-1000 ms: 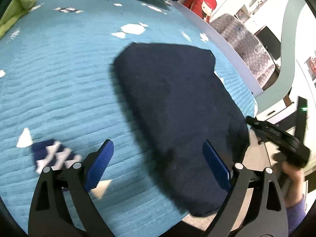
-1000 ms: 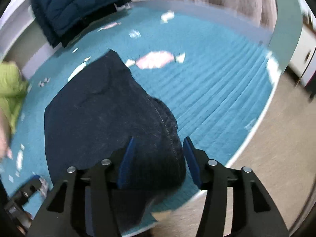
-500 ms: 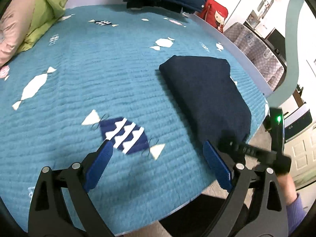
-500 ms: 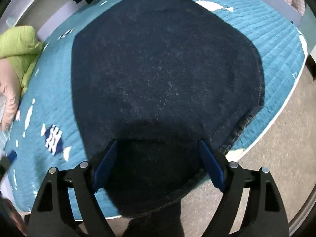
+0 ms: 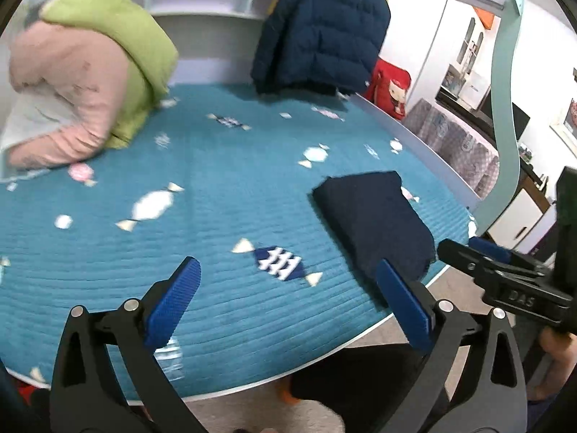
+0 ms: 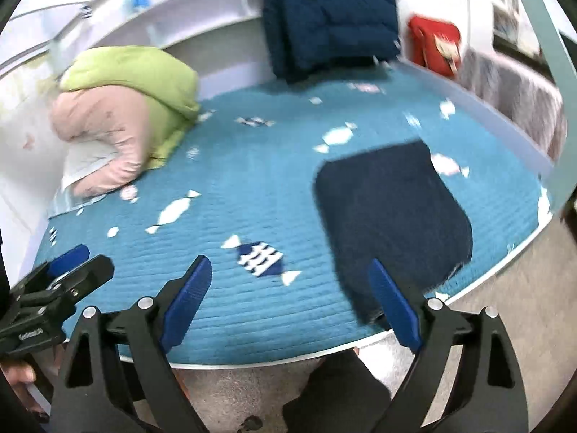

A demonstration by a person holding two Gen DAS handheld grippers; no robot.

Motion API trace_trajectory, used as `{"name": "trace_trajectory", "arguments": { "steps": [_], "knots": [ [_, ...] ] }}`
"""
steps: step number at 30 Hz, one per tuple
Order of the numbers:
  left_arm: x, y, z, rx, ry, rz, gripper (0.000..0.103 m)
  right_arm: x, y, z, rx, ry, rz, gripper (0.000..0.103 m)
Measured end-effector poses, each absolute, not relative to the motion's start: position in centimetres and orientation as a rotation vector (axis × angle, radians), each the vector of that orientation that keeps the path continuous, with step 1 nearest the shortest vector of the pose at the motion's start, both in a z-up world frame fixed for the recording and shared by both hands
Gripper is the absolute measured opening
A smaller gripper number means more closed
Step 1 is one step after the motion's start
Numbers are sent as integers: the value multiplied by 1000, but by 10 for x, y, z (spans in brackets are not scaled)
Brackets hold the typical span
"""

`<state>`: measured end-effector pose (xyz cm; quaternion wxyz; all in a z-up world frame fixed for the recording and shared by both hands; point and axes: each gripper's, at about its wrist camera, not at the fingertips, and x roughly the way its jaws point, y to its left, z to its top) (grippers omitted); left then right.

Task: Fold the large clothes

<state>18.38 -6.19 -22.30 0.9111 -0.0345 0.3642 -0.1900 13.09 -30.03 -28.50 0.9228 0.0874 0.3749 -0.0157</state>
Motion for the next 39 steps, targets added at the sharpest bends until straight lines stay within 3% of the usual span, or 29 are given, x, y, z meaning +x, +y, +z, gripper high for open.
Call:
{"name": "trace_trajectory", "arguments": {
  "steps": [2, 23, 39],
  "knots": [
    [164, -47, -206, -66, 705, -355, 98, 118, -284, -271, 149, 746, -37, 94],
    [3, 21, -56, -18, 307, -84, 98, -1, -182, -144, -6, 430, 50, 95],
    [-46, 17, -15, 11, 198, -66, 98, -44, -185, -110, -7, 300, 51, 95]
  ]
}}
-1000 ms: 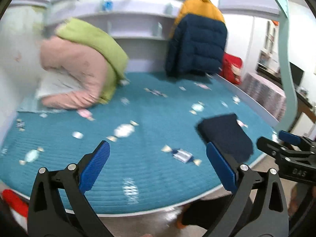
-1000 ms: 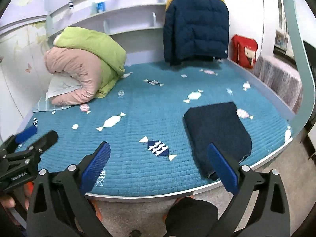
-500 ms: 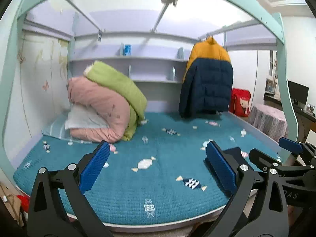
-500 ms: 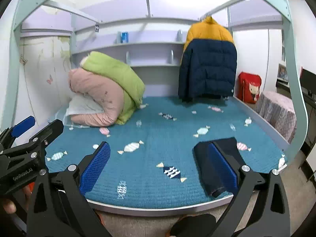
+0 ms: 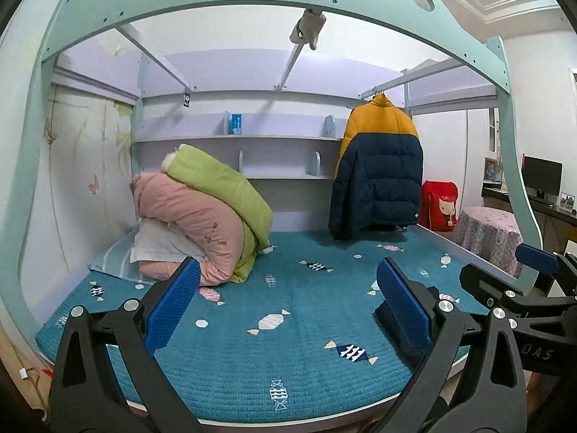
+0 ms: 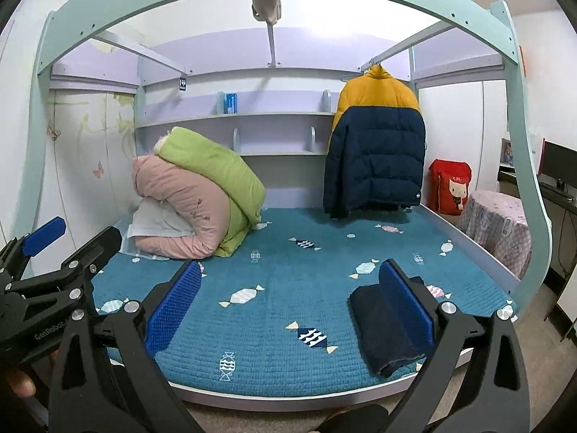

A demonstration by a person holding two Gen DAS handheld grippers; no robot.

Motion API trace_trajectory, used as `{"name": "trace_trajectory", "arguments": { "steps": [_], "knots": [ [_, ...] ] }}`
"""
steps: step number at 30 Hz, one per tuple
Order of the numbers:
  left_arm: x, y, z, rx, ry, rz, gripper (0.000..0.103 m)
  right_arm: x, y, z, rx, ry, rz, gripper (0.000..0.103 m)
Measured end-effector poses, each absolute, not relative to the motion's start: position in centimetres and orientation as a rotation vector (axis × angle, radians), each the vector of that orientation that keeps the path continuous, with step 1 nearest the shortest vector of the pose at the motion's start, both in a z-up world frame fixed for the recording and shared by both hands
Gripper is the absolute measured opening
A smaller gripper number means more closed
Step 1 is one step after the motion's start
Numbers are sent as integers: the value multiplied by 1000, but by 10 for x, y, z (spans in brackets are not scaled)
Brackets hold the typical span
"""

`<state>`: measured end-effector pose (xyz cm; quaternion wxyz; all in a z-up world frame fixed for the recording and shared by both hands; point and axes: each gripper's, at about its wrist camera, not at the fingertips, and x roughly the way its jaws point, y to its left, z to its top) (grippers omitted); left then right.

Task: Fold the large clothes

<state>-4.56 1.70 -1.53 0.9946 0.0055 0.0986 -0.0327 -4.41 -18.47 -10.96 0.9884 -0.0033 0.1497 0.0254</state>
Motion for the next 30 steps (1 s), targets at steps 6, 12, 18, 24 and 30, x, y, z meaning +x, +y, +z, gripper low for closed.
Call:
{"name": "trace_trajectory", "arguments": {
  "steps": [6, 12, 18, 24, 30],
  "knots": [
    [-50, 14, -11, 16, 191, -59, 98, -50, -186, -105, -10, 289, 50, 95],
    [-52, 13, -9, 18, 182, -52, 98, -52, -185, -104, -9, 283, 48, 95],
    [-51, 14, -7, 22, 177, -47, 98, -52, -187, -103, -11, 280, 49, 95],
    [-48, 15, -6, 11, 186, -58, 98, -52, -189, -102, -15, 274, 43, 95],
    [-48, 14, -7, 11, 170, -63, 98, -51, -191, -102, -13, 268, 39, 95]
  ]
}}
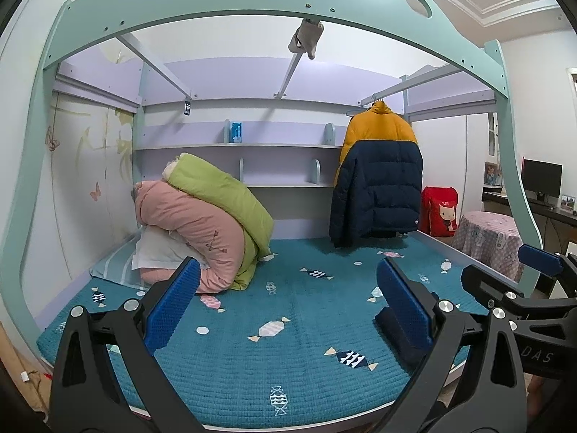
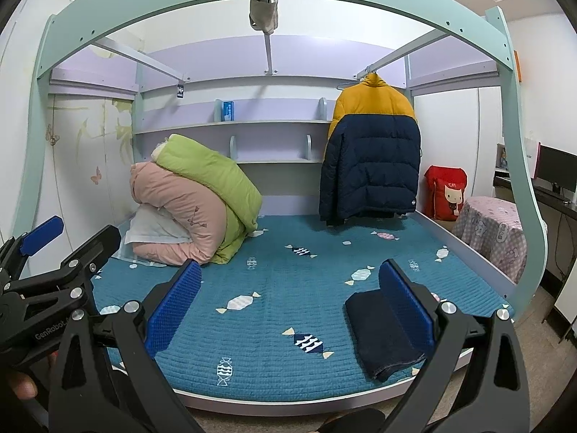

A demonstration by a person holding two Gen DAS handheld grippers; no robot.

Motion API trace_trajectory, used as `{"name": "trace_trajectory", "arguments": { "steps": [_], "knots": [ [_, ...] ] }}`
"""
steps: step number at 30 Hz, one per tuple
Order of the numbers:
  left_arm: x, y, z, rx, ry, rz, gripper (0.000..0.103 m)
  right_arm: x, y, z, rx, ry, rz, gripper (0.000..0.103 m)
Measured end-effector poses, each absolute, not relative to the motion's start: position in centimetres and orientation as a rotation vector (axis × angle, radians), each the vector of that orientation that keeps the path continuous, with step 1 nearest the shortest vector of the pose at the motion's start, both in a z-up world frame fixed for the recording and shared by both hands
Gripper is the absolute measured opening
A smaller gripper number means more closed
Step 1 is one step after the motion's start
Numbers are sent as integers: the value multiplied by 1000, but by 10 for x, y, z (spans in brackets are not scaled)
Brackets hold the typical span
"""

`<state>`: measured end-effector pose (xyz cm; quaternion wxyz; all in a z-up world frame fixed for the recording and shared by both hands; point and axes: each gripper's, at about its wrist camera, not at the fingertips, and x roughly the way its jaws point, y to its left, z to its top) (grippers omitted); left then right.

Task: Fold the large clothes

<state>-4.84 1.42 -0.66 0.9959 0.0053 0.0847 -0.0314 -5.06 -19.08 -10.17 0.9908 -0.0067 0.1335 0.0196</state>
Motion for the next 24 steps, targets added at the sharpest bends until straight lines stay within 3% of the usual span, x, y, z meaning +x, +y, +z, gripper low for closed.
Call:
{"name": "trace_trajectory", "arguments": {
  "steps": [24],
  "knots": [
    [-45, 5, -9, 15, 165, -62, 98, -54, -185, -104, -8, 267, 16, 95]
  ]
}}
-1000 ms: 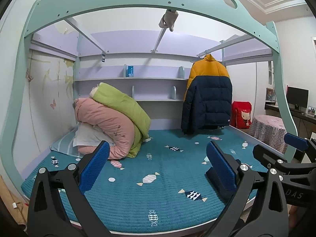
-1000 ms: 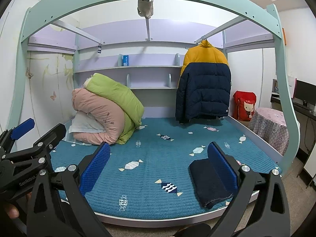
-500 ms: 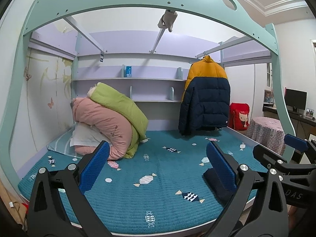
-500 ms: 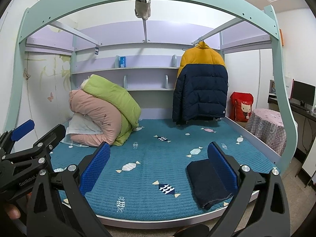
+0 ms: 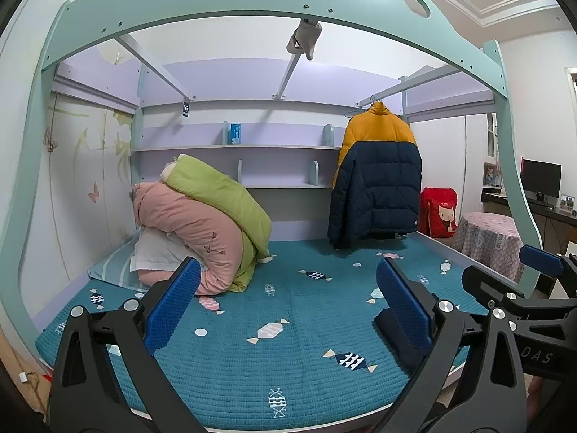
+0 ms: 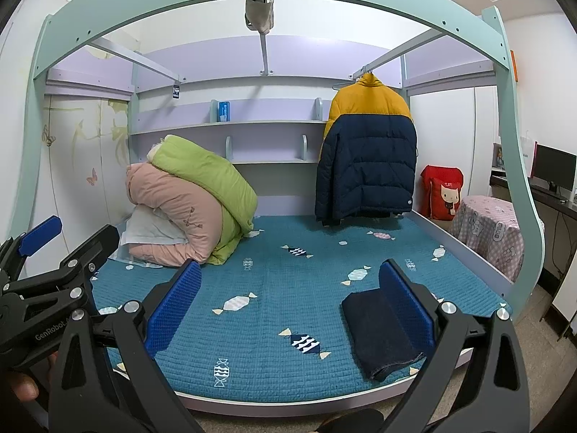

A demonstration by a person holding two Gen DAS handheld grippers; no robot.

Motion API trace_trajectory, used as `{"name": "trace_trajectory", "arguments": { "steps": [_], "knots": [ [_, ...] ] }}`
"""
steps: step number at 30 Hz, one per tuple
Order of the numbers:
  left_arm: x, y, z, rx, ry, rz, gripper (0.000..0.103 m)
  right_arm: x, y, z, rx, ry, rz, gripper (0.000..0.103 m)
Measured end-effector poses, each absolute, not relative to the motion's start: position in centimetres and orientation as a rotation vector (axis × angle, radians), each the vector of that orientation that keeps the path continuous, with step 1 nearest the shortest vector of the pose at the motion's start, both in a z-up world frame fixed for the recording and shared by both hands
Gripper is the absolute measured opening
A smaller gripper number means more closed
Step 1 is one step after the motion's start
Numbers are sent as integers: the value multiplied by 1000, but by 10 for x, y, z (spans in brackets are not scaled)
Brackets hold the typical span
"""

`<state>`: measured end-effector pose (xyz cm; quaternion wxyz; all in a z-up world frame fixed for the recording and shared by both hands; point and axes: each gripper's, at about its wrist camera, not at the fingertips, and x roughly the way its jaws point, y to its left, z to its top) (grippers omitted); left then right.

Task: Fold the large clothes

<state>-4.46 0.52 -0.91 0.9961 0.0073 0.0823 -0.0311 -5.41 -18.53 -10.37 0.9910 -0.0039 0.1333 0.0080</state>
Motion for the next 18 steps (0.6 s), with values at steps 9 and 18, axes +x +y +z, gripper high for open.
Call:
{"name": "trace_trajectory", "arguments": {
  "steps": [9, 18],
  "knots": [
    [-45, 3, -8, 14, 158, -59, 98, -53, -187, -102, -7, 267, 19, 95],
    [-46, 2, -8, 13, 158, -57, 98, -53, -188, -102, -7, 265, 20, 95]
  ]
}}
